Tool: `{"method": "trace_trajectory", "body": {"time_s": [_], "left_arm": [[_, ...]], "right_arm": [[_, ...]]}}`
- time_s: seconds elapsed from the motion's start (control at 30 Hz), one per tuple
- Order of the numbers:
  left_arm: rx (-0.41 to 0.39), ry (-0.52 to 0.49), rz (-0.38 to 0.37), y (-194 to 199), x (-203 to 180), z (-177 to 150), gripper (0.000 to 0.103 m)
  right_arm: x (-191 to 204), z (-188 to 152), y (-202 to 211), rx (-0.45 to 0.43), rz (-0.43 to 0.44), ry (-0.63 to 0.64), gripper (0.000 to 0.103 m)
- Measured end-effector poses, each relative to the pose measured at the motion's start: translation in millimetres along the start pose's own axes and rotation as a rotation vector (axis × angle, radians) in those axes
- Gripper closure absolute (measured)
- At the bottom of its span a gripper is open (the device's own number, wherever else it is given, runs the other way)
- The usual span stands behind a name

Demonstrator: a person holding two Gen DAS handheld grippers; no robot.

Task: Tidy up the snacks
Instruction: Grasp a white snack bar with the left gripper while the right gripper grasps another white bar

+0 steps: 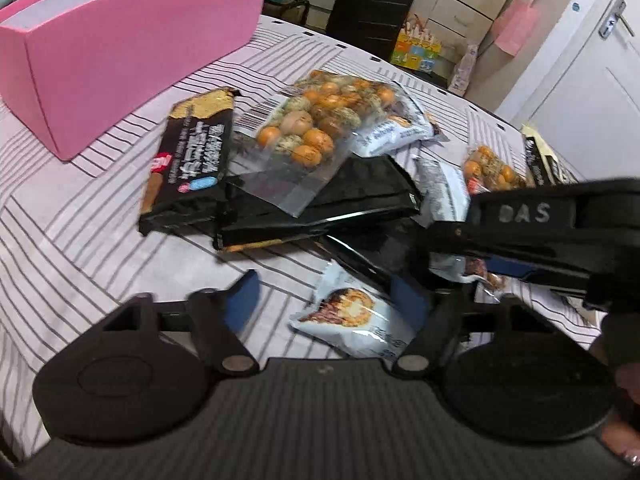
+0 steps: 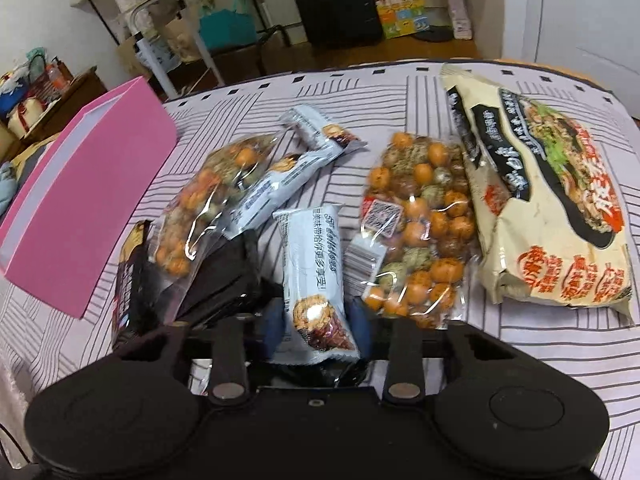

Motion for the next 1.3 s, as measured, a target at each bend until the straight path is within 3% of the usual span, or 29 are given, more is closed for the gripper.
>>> {"method": "trace_trajectory", "body": {"time_s": [0.1,0.17,0.33,0.5,0.57,0.67,0.8,0.93,1.03,1.17,1.3], "left_arm": [[0.016,0.005,-0.002,0.5,5.6,5.4,0.057],[0.025,0.014,-0.015,1.1,9.5,7.7,0.074],[0.048,0.007,-0.017,2.5,14.6,8.9,0.082],[0.135,-0.004,-0.078,6.0,16.4,11.8,0.082],[0.161,-0.002,-0.122,9.3,19.2,16.0,0.076],[0.144,-0.048,-0.159,17.5,19.2,26.1,0.07],[0.132,-0.173,-0.213,28.5,10.9,37.6,0.062],[0.198,-0.348,-0.3,27.9,-5.8,36.3,0.049],[0.243,-0.508,-0.33,26.5,-18.0,22.2,0.046],[0.262,-0.663,-0.325,17.7,-32.1,-0.2,0.041],[0.207,-0.829,-0.244,12.1,-43.5,-18.8,0.041]], "right_arm": [[0.6,-0.4,0.2,-0.01,-0.006,0.003,0.068],[0.5,-0.8,2.1,-0.013,-0.007,0.003,0.068],[-2.2,-0.3,5.4,-0.019,-0.016,-0.004,0.068],[-5.5,-0.6,9.1,-0.02,-0.021,-0.006,0.068],[-5.6,-0.2,11.7,-0.026,-0.015,-0.005,0.068],[-6.7,-0.2,16.8,-0.03,-0.009,-0.006,0.068],[-7.3,-1.5,22.6,-0.026,-0.005,-0.005,0.068],[-12.6,-4.0,26.2,0.005,-0.014,-0.014,0.068],[-17.6,-7.7,30.7,0.023,-0.012,-0.022,0.068],[-20.2,-10.6,36.9,0.025,-0.005,-0.028,0.067],[-17.7,-10.9,37.0,0.028,0.007,-0.02,0.067]]}}
Point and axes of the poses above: each gripper's, at about its wrist camera, not at the fingertips, and y roughly against the way its jaws point, x to its left, z to its top, the point moved 3 cm from there along -y, roughly the way its jaws point, and after that the axes turned 6 degrees about -z, right-handed, at the moved point
